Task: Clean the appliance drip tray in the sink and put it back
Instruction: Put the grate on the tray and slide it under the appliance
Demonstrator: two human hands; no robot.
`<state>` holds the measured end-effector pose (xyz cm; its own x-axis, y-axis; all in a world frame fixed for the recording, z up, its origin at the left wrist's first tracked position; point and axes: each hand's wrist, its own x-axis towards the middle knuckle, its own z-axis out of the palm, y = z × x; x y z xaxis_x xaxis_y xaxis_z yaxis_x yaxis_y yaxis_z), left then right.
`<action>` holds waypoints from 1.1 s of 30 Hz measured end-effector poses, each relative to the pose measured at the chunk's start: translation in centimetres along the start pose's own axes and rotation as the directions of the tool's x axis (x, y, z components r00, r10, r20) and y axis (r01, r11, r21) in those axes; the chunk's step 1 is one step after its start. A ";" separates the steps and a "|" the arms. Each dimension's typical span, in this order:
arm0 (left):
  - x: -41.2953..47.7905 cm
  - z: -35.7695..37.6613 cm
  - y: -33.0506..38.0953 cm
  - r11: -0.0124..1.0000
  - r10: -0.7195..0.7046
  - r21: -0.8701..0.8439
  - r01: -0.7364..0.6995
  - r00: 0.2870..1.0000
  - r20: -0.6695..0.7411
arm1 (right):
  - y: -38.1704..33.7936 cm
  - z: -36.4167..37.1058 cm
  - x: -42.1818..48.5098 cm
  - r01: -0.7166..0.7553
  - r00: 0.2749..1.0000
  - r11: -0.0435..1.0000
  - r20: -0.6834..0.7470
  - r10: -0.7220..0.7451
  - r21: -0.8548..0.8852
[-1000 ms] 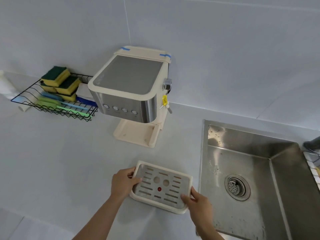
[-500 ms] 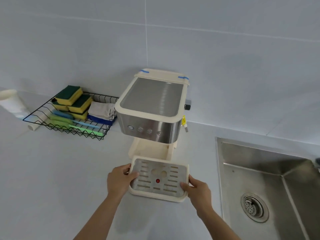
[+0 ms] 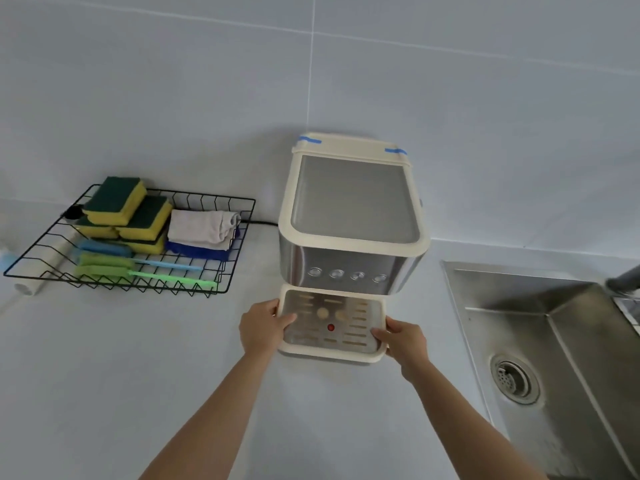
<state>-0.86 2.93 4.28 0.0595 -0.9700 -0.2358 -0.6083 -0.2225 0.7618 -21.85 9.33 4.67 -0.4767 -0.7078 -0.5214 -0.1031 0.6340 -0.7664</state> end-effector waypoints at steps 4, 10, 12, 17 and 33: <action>1.0 0.4 -0.4 0.999 -0.027 -0.030 0.027 0.999 0.028 | -0.4 0.4 0.8 -0.014 1.000 1.000 -0.013 0.014 -0.014; 1.6 1.4 -1.2 0.999 -0.038 -0.024 0.039 0.998 0.040 | 0.1 0.9 1.9 -0.042 0.999 0.999 -0.016 0.042 -0.005; 1.8 1.8 -1.4 0.999 -0.042 -0.011 0.043 0.998 0.042 | 0.2 0.9 2.2 -0.051 0.999 0.999 -0.007 0.051 -0.017; 2.2 2.5 -1.8 0.998 -0.066 0.024 0.065 0.997 0.049 | 0.2 0.9 2.8 -0.063 0.998 0.997 0.019 0.064 -0.041; 5.6 3.1 -0.4 0.988 -0.144 0.059 0.145 0.989 -0.019 | -0.9 1.3 6.1 -0.058 0.998 0.997 0.000 0.058 -0.052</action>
<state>-2.69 -2.10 0.80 0.1616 -0.9295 -0.3317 -0.6387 -0.3547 0.6829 -23.52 4.07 1.66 -0.4818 -0.6696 -0.5653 -0.1200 0.6894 -0.7143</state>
